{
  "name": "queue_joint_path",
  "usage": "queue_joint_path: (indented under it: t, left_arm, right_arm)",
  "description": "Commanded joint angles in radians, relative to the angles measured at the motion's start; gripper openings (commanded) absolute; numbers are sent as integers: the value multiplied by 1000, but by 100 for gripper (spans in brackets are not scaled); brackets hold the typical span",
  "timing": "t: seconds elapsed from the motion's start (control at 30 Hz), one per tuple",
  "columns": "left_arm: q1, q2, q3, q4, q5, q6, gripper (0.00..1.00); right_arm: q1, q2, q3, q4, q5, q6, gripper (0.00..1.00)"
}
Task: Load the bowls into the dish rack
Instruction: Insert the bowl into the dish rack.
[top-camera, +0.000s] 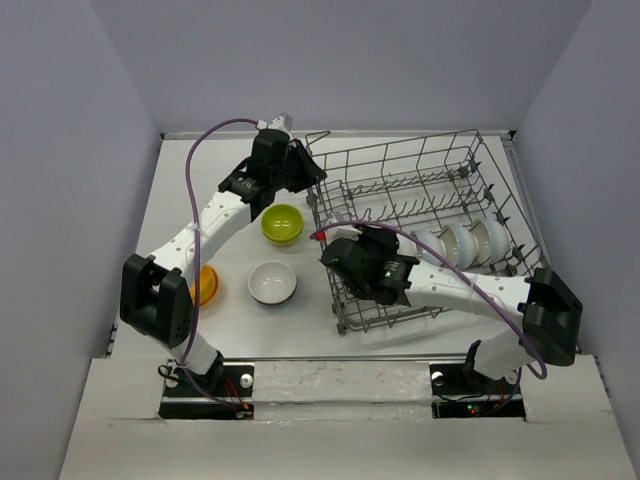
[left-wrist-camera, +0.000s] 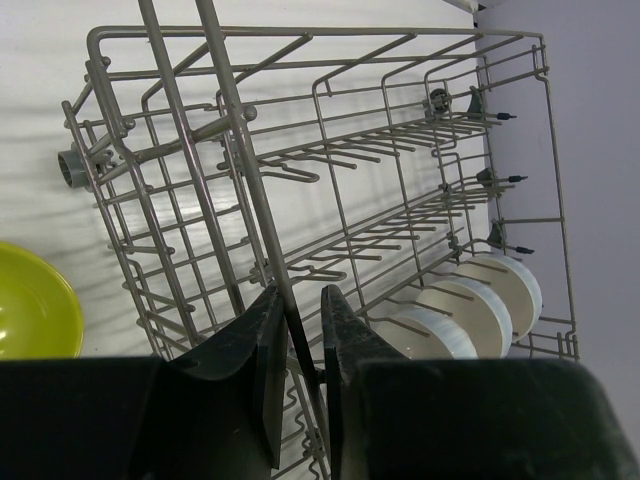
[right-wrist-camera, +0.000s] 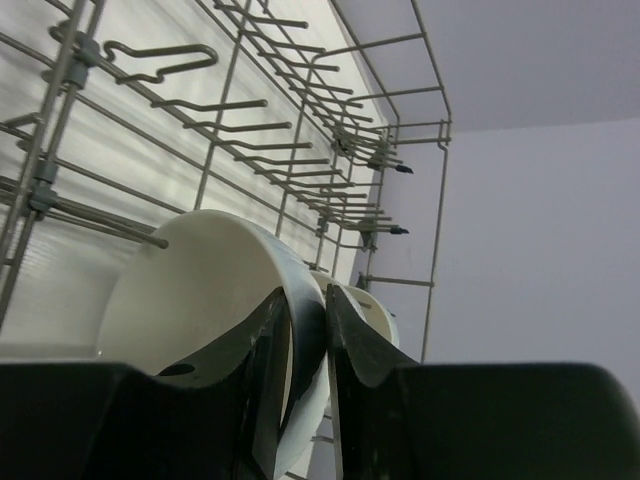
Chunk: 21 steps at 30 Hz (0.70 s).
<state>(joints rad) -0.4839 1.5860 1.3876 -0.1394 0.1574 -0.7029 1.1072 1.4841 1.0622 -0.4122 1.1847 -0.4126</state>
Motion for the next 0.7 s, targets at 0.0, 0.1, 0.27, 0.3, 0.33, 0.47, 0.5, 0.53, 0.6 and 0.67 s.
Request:
queue_joint_path:
  t: [0.0,0.1,0.27,0.3,0.33,0.47,0.5,0.53,0.6,0.67]
  left_arm:
    - [7,-67,39,87,10,54,0]
    - [7,-67,39,89,10,56,0]
    - [7,-67,39,87,10,56,0]
    - [7,-67,39,87,10,56,0]
    - [7,-67,39,87,10,56,0]
    - [5,-70,37,86,8,56,0]
    - [7,-72,37,86,8,56,0]
    - [5,-70,37,86,8,56,0]
    - [7,-72,37,86,8,56,0]
    - [5,-70,37,87,8,56,0]
  right_arm:
    - [36,27,12,-28,-71,58,27]
    - [36,27,16,-40,-83,72,29]
    - [36,27,27,-60,-92,109,33]
    - [36,27,27,-63,-92,113,34]
    - [36,27,27,-69,-92,120,35]
    - [36,21,32,-96,-103,172,37]
    - [36,19,28,-102,-105,188,38]
    - [36,16,28,-102,-105,195,38]
    - [36,15,21,-111,-103,215,40]
    - [36,16,18,-115,-105,239,40]
